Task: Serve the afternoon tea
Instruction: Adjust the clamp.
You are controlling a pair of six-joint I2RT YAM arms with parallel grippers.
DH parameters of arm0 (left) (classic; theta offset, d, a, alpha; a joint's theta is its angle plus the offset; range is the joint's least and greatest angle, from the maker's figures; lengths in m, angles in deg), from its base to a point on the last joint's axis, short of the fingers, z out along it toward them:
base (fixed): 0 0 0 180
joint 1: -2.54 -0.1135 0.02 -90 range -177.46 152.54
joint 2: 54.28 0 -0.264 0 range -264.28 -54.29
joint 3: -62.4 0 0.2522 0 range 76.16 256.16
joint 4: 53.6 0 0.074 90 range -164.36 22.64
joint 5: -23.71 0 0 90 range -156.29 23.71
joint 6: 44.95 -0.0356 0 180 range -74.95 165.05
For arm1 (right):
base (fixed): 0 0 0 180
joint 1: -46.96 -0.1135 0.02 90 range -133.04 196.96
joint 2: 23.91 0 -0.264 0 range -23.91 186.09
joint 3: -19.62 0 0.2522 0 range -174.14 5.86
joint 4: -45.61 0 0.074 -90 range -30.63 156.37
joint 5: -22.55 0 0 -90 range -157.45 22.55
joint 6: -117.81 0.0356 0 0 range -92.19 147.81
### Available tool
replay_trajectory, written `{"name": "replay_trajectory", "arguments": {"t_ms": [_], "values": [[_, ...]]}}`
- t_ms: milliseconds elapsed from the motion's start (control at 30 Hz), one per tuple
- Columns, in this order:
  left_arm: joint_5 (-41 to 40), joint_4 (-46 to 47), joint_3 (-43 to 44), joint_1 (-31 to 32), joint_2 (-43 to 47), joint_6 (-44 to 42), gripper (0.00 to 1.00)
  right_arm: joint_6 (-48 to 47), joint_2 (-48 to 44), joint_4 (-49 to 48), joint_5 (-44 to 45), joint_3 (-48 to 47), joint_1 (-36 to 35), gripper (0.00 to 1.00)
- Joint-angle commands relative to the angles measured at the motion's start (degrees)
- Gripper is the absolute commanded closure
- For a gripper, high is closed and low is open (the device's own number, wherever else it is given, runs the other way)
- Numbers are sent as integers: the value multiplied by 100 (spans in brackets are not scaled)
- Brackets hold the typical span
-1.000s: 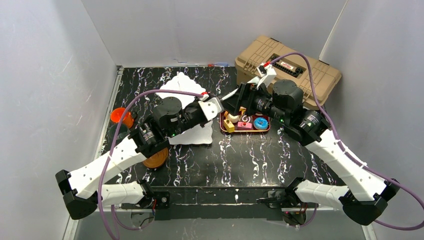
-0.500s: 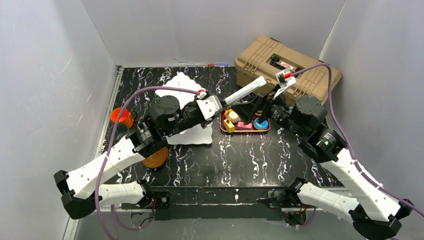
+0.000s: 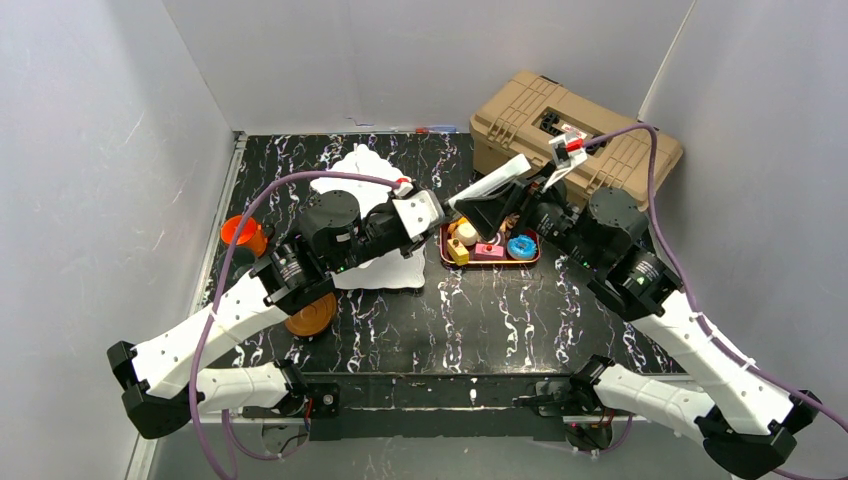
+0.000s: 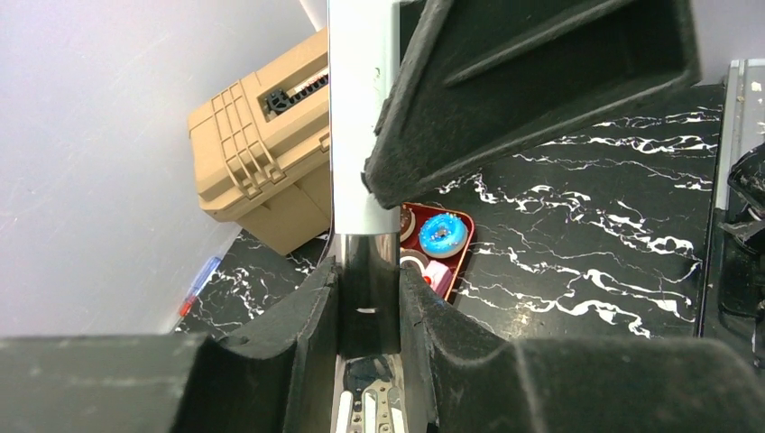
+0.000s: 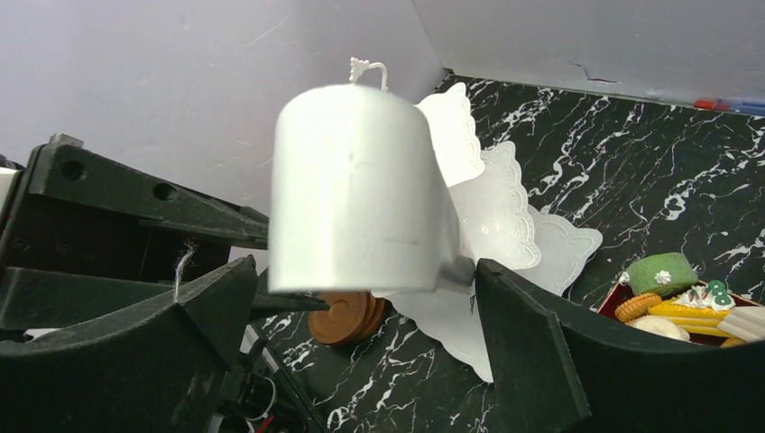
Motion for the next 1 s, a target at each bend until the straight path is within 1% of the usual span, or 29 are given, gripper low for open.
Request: {"name": "replay_trajectory", "arguments": {"t_ms": [0,100,233,333,533,667,700,767,833,867,900,967], "values": [[175,115,129,17,171,44,100,-106,69,-223,48,-206,-11,2],[194,110,124,20,190,32,100,-176,104,-170,133,-235,-12,2],[222,127,131,20,155,33,100,-5,233,-396,-48,-181,-4,2],[226,142,152,17,138,29,100,201,316,-563,-204,-133,-12,4],[261,125,134,18,128,7,100,443,492,-449,-342,-180,-12,17],[275,106,91,22,138,-45,100,486,505,-307,-331,-221,-4,30],[255,96,90,18,131,-83,98,471,482,-268,-293,-214,-11,32],[212,87,85,18,116,-135,70,402,430,-171,-193,-182,-10,33],[203,80,93,17,106,-142,46,341,369,-120,-79,-102,-9,33],[216,65,109,17,103,-140,27,300,341,-101,-29,-69,-10,33],[240,32,137,17,91,-134,16,252,334,-72,19,-47,-11,33],[256,-65,207,17,80,-107,5,115,325,31,121,-26,-12,33]]}}
